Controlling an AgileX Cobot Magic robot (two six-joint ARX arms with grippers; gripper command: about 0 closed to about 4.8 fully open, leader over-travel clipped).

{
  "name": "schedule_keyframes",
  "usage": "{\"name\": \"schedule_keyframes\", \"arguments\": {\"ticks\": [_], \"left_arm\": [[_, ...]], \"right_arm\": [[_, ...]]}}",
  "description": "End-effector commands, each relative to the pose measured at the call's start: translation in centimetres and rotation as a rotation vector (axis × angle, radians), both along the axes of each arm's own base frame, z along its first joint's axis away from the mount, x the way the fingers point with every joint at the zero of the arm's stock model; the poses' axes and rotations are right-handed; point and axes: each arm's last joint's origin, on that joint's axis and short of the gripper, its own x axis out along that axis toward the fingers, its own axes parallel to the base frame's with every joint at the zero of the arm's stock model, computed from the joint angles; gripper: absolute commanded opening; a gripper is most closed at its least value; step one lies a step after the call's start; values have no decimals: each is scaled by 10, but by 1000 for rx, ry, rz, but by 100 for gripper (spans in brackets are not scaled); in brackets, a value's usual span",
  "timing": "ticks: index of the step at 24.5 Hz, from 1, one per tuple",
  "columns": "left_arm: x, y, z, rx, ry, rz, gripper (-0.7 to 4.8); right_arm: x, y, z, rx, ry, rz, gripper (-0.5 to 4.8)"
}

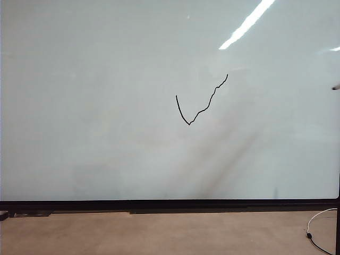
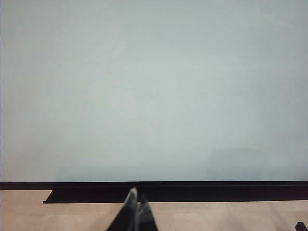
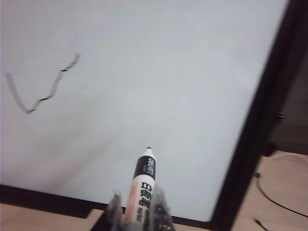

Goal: Pick up the pen on the shelf to the right of the whiteboard and draw a check mark.

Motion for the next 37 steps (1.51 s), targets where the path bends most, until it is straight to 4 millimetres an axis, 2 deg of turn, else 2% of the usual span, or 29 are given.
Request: {"name": "schedule_keyframes", "arguments": {"ticks": [1, 16, 37], "left_arm": [[0, 0, 2, 4, -15, 0, -4], [0, 0, 2, 4, -15, -1, -5], [0, 0, 2, 4, -15, -1, -5]], "right_arm": [[0, -3, 4, 1, -29, -31, -4], [0, -16, 9, -26, -87, -148, -4], [0, -15, 6, -24, -54, -146, -1]]}}
